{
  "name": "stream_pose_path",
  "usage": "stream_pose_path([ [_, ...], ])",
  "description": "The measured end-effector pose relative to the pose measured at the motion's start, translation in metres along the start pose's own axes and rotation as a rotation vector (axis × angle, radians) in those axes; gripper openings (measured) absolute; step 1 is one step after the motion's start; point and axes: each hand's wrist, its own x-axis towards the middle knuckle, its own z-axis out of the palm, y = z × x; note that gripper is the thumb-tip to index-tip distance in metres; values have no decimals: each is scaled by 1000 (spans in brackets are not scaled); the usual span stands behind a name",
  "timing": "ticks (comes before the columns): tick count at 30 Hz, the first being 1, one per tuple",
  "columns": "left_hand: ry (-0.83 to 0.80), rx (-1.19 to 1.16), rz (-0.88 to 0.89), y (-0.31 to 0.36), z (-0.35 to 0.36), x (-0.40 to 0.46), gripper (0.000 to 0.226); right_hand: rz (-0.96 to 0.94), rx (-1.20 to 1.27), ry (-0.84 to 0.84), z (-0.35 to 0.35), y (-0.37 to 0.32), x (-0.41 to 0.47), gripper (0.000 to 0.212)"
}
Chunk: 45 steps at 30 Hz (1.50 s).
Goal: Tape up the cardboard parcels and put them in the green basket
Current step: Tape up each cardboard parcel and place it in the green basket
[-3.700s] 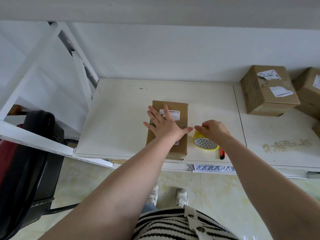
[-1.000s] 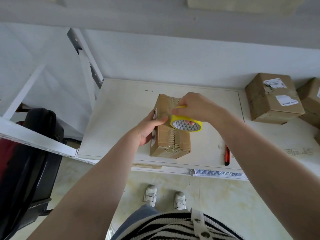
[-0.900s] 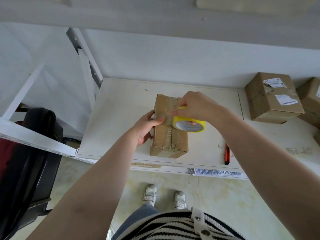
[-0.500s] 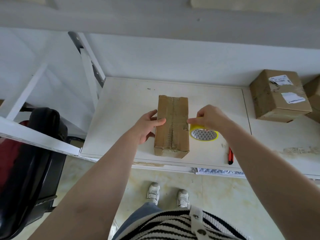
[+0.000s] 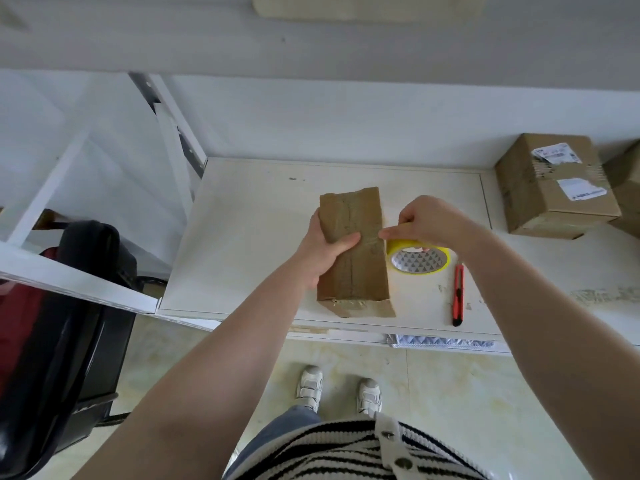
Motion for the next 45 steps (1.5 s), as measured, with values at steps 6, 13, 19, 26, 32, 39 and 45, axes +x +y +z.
stream_pose_path([
  [6, -62, -24, -18, -22, 1, -9, 98, -94, -6, -115, -18, -16, -14, 59],
  [13, -74, 162, 2, 2, -10, -11, 81, -156, 143, -169, -12, -43, -20, 36],
  [19, 31, 416, -63, -3, 2, -12, 98, -148, 265, -161, -12, -42, -21, 44],
  [26, -69, 222, -19, -13, -18, -3, 96, -61, -137, 63, -15, -27, -21, 49],
  [32, 30, 162, -17, -37, -42, -3, 52, -116, 99, 56, 17, -42, -26, 44],
  [39, 107, 92, -66, -50, -28, -6, 41, -62, 16, 84, 23, -60, -19, 51],
  [45, 144, 233, 47, -51, -22, -3, 30, 80, -173, 100, 9, -17, -20, 53],
])
